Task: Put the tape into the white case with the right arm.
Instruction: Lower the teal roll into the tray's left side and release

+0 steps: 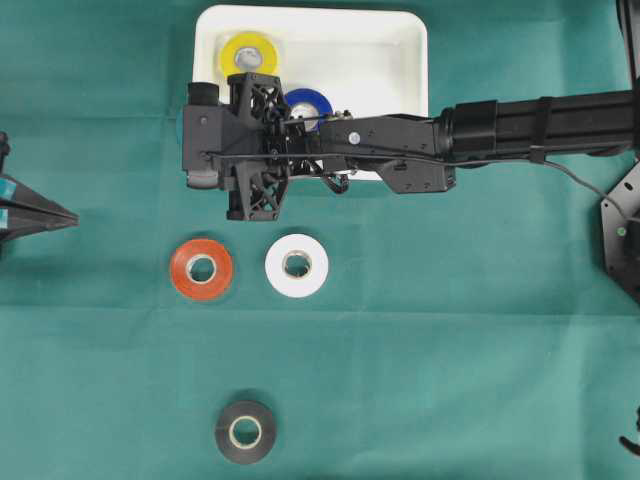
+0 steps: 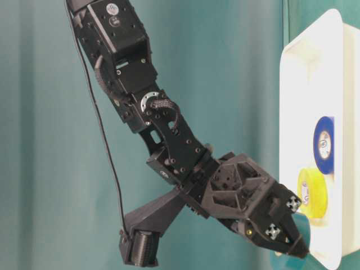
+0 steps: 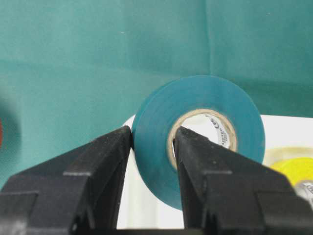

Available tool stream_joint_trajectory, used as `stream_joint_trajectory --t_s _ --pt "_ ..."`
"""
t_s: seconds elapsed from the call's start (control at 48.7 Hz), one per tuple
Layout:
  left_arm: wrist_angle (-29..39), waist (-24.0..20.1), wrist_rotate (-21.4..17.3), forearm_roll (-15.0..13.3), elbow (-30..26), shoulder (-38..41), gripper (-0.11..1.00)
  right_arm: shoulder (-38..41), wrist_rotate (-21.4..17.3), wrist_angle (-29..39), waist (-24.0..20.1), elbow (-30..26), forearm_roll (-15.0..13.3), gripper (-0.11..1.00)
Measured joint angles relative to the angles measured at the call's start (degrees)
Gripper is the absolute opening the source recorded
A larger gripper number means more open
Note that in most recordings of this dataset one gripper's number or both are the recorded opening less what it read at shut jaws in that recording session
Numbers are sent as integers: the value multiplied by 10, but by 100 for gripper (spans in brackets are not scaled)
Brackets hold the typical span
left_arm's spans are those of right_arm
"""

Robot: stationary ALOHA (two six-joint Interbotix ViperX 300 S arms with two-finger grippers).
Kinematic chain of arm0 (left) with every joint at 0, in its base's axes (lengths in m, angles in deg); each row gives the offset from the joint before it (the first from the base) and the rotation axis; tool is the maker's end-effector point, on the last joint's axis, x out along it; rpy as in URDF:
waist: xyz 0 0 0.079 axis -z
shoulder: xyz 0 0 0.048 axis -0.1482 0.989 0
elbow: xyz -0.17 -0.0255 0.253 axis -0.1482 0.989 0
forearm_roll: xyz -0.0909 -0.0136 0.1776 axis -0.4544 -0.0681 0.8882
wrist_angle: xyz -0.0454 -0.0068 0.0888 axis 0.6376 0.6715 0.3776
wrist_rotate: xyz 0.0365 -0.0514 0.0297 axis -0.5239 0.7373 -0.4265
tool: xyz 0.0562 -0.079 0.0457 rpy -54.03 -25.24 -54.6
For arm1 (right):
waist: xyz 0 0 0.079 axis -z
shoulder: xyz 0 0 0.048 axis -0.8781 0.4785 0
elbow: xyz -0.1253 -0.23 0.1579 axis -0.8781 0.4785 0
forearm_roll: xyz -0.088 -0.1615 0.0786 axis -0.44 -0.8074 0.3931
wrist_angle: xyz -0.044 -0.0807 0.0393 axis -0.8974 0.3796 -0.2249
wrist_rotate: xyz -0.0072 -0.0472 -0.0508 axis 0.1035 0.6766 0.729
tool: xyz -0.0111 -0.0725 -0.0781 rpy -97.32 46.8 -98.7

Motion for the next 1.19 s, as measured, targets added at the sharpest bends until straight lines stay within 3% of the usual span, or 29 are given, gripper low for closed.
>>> stream_joint_trajectory --t_s 0.514,1.192 --pt "-2 -5 -2 0 9 0 1 -26 0 -4 18 57 -1 2" --pt "3 -12 -3 0 9 -1 1 -25 -2 -68 25 91 -2 2"
